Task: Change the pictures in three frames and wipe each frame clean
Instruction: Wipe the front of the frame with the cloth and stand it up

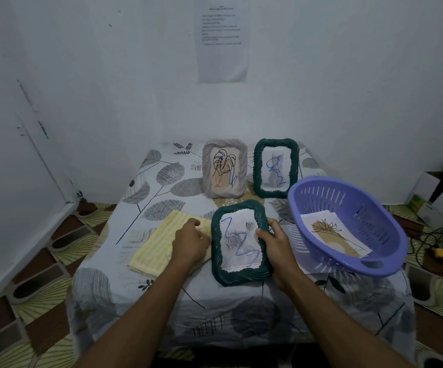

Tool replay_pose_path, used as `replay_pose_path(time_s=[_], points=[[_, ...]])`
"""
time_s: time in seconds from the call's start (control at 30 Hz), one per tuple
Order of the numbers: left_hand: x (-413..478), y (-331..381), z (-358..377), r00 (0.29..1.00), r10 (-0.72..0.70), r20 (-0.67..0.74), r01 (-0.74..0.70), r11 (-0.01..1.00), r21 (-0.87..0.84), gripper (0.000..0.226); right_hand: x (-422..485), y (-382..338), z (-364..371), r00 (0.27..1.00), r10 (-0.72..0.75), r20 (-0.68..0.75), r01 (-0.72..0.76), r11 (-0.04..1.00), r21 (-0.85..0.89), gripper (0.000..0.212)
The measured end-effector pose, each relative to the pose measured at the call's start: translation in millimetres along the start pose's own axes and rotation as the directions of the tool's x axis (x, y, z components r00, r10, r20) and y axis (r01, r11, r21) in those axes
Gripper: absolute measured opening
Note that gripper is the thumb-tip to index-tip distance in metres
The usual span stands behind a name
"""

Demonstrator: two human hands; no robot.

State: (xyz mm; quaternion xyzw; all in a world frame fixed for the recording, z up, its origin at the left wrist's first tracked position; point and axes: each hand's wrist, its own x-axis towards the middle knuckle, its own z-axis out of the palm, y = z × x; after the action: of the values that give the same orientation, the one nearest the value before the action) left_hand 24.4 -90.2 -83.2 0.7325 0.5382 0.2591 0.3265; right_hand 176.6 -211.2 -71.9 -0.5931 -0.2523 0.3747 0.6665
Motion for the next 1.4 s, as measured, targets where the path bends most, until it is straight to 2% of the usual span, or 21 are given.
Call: replay_pose_path(time_s=[0.1,0.2,0.23,0.3,0.37,0.43,0.5,0.57,0.63,0.7,0.77,0.9,1.0,1.03,1.17,1.2,1.3,1.33,1.4], points=[[2.8,-0.4,-10.2,0.998,-0.053,0.017,0.05,0.989,0.137,0.041,-1.1,-3.5,-2.4,1.0,-0.012,-0.022,0.012,1.0,0.027,0.022],[3.6,-4.1,-20.9,0.995,-0.054,0.079,0.035,0.974,0.225,0.017,-4.0,-9.8,-4.6,0.999,-0.014,-0.029,0.015,0.999,0.034,0.026],[0.2,-1.9,-25.1,0.994,-0.035,0.104,0.012,0.977,0.211,0.019,-5.4,-12.1,-5.1,0.999,-0.021,-0.029,0.022,0.999,0.038,0.026],[-3.2,4.0,-32.7,0.994,0.032,0.109,-0.045,0.992,0.115,0.023,-8.8,-17.3,-5.7,0.999,-0.032,-0.026,0.033,0.998,0.045,0.027],[-6.3,16.7,-43.7,0.992,0.105,0.063,-0.096,0.986,-0.134,0.021,-11.9,-21.5,-5.9,0.999,-0.038,-0.021,0.039,0.998,0.044,0.026],[-11.5,38.2,-54.3,0.982,0.19,0.016,-0.167,0.899,-0.404,0.021,-13.6,-25.2,-5.1,0.998,-0.054,-0.014,0.055,0.998,0.037,0.025],[-16.8,58.5,-58.5,0.956,0.289,-0.042,-0.273,0.834,-0.48,0.018,-15.9,-29.9,-0.7,0.997,-0.075,0.006,0.075,0.996,0.039,0.026],[-24.6,74.6,-54.5,0.9,0.43,-0.068,-0.423,0.825,-0.374,0.009,-18.5,-34.7,5.0,0.995,-0.092,0.037,0.089,0.994,0.063,0.027],[-25.8,73.9,-41.4,0.828,0.559,-0.053,-0.56,0.818,-0.133,0.004,-20.8,-38.0,9.5,0.993,-0.098,0.06,0.091,0.99,0.112,0.029],[-22.3,62.1,-26.3,0.767,0.642,-0.014,-0.638,0.765,0.085,0.021,-21.2,-40.3,10.1,0.993,-0.09,0.076,0.076,0.983,0.169,0.029],[-20.0,49.2,-16.6,0.738,0.674,-0.014,-0.661,0.727,0.185,0.037,-20.8,-41.7,7.8,0.994,-0.075,0.084,0.056,0.976,0.213,0.027],[-20.8,34.5,-7.6,0.746,0.66,-0.086,-0.623,0.738,0.261,0.05,-20.4,-41.5,3.4,0.992,-0.065,0.108,0.036,0.966,0.255,0.028],[-24.1,32.9,-3.2,0.743,0.668,-0.051,-0.639,0.73,0.243,0.043,-18.3,-38.3,5.9,0.992,-0.055,0.117,0.02,0.96,0.281,0.031],[-28.2,32.9,-1.1,0.716,0.698,-0.017,-0.678,0.7,0.227,0.04,-16.0,-37.2,6.1,0.993,-0.045,0.106,0.012,0.955,0.297,0.032],[-48.2,22.4,5.2,0.489,0.85,0.197,-0.865,0.443,0.237,0.041,-10.6,-34.4,1.4,0.996,-0.017,0.086,-0.018,0.921,0.39,0.033],[-45.6,20.3,4.5,0.484,0.85,0.206,-0.863,0.425,0.272,0.042,-11.6,-32.2,1.1,0.995,-0.014,0.099,-0.028,0.913,0.407,0.033],[-27.0,29.0,-4.1,0.642,0.763,0.083,-0.723,0.565,0.396,0.046,-15.3,-26.6,6.9,0.989,-0.002,0.15,-0.065,0.896,0.439,0.033],[-24.1,33.9,-5.6,0.672,0.739,0.053,-0.689,0.597,0.41,0.047,-15.7,-26.6,8.7,0.988,-0.001,0.158,-0.07,0.895,0.442,0.032],[-27.2,40.4,-2.6,0.648,0.76,0.05,-0.707,0.575,0.411,0.045,-14.9,-27.4,8.0,0.986,-0.006,0.167,-0.071,0.89,0.45,0.032]])
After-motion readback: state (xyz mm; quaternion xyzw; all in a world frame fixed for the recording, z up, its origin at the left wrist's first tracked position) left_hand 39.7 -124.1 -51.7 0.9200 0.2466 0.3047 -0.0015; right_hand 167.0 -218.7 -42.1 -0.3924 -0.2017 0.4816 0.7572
